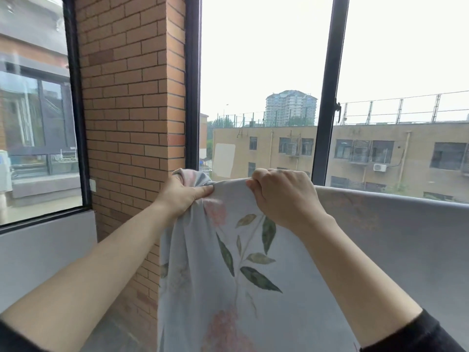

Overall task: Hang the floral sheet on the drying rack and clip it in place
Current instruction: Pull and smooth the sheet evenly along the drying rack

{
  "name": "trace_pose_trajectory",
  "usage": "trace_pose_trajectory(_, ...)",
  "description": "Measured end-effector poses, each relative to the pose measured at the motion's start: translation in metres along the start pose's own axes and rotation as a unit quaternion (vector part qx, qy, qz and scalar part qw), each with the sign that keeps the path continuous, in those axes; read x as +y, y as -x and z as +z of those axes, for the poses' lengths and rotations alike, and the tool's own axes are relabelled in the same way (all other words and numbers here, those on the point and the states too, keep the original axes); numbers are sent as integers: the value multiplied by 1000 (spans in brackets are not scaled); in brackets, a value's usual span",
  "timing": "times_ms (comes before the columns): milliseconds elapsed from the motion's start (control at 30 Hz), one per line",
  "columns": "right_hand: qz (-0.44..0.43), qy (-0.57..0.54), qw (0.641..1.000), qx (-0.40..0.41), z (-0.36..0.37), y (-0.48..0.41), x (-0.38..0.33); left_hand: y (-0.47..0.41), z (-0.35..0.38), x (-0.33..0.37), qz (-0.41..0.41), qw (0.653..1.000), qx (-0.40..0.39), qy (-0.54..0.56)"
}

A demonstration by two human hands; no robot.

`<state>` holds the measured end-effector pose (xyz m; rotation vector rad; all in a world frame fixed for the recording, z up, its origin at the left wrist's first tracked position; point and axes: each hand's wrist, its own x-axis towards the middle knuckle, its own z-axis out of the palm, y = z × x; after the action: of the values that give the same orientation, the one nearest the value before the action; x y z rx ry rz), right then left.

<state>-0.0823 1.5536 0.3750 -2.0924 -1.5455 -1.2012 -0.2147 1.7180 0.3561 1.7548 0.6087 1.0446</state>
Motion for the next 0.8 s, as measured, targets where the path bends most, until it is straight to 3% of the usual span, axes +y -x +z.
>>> trace_pose_trajectory(300, 45, 4, 996, -78, -10, -11, -13, -5, -16, -22, 4, 1000, -24, 13)
trace_pose_trajectory(500, 56, -13, 994, -94, 10, -40, -75, -19, -27, -32, 20, 997, -71, 37)
trace_pose_trajectory(667, 111, 83, 990, 4, 36, -35, -86, -33, -43, -49, 2, 990, -82, 114)
trace_pose_trajectory(800, 128, 117, 985, 16, 39, -31, -85, -45, -65, -65, 21, 989, -98, 111)
